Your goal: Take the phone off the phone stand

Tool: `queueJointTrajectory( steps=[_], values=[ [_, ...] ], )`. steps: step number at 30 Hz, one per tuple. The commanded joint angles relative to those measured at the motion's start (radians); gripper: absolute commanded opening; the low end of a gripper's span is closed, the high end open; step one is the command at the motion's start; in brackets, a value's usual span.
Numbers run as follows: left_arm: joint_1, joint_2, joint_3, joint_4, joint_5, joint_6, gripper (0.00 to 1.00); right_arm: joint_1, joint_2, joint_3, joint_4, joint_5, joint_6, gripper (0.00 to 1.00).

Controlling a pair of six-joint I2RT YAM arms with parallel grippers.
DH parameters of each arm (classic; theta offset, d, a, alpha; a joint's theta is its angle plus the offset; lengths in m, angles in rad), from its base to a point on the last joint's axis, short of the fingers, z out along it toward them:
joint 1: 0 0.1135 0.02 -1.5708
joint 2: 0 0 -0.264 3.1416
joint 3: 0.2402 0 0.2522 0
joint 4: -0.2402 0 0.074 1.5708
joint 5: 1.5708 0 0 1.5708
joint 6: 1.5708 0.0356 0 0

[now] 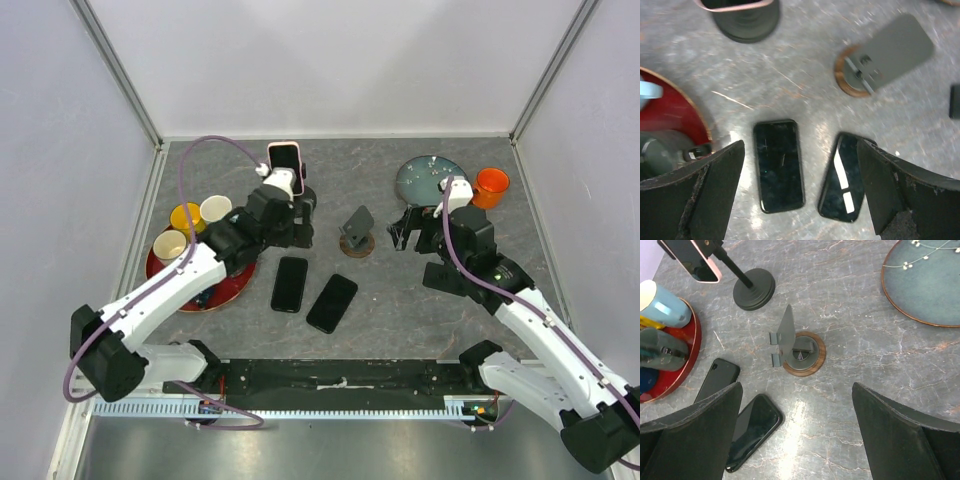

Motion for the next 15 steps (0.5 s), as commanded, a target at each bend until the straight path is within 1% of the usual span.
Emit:
queueJointTrajectory(
  steps=[1,4,8,12,15],
  values=[
    [0.091,-0.019,0.035,0.045,-0.085,0.034,1.00,0.000,-0.001,-0.014,0.074,-0.071,-0.027,0.98],
    [0.131,0.013,0.086,0.062,-0.111,0.063,1.00,0.000,0.008,-0.025,0.095,-0.113,-0.030,0.98],
    [0.149,0.046,0.149,0.064,-0.108,0.090,1.00,0.000,0.054,-0.033,0.115,-0.147,-0.025,0.98],
    [0.152,0.027,0.158,0.058,-0.111,0.117,1.00,-0.001,0.137,-0.036,0.153,-0.137,0.018,0.96],
    [0.154,-0.016,0.156,0.038,-0.123,0.142,1.00,-0.009,0.221,-0.024,0.195,-0.137,0.045,0.94]
  ],
)
